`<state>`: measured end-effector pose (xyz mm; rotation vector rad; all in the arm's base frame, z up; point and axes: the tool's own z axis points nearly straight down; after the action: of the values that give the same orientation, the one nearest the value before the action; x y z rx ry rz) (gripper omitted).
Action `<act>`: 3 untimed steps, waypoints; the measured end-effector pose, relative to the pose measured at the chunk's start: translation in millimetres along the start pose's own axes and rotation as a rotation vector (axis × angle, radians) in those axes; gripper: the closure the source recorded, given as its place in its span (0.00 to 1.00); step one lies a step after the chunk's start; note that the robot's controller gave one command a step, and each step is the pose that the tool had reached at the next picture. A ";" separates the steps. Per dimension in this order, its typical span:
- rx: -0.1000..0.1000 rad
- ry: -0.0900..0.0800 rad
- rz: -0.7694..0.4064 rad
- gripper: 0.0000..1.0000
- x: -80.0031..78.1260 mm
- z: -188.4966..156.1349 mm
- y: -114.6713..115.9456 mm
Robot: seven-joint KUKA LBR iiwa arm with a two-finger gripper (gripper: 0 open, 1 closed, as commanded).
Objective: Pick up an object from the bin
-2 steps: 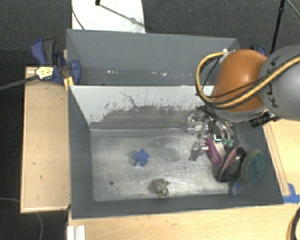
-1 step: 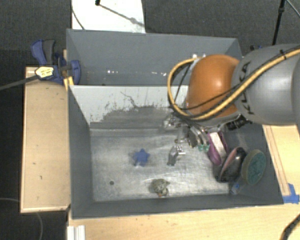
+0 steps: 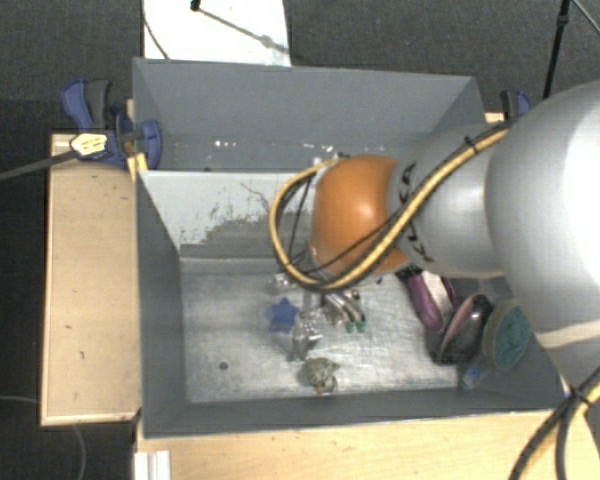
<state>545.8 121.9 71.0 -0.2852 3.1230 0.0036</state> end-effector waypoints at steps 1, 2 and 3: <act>0.000 -0.004 0.004 1.00 -1.6 -3.7 -1.8; 0.003 -0.003 -0.381 1.00 -10.0 -163.4 -31.7; -0.003 0.010 -0.683 1.00 7.0 -24.6 12.2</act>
Offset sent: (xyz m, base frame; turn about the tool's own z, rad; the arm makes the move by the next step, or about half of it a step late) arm 0.0000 0.0000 0.0000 0.0000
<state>536.6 132.5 95.6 -1.3190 2.8556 0.0043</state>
